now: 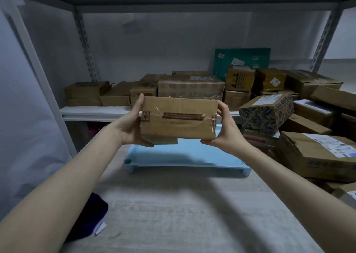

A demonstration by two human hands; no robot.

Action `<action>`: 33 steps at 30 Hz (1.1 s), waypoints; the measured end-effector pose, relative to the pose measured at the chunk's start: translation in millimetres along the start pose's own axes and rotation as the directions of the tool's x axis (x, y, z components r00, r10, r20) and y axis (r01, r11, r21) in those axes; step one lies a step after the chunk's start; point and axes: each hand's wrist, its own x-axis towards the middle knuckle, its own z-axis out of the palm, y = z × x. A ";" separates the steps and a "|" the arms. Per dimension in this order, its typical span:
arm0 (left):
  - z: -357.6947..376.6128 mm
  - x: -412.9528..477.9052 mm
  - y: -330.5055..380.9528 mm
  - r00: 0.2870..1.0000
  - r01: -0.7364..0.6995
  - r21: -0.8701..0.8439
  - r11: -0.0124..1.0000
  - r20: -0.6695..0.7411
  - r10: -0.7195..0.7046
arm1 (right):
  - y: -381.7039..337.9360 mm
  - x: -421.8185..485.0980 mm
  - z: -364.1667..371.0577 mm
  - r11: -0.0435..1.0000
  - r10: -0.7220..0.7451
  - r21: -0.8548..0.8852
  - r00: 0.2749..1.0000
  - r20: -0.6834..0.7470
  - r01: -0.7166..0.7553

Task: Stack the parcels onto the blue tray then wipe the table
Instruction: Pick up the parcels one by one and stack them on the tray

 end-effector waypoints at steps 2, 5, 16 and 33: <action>-6.1 -2.0 -4.2 0.995 -0.043 0.081 0.996 0.089 0.036 | 3.8 -1.9 5.4 0.998 -0.051 -0.036 0.998 -0.043 0.049; -9.6 -4.0 -9.1 0.983 -0.102 0.200 0.974 0.172 0.068 | 7.9 -1.4 15.0 0.997 0.011 -0.077 1.000 -0.019 -0.013; -18.2 3.1 -22.3 0.953 -0.283 0.153 0.947 0.157 0.259 | 6.0 4.0 15.9 0.590 0.494 0.357 0.674 0.549 -0.724; -27.3 42.3 -30.4 0.958 -0.169 0.089 0.982 -0.219 0.184 | 26.2 14.4 14.9 0.594 0.555 0.532 0.786 0.273 -0.603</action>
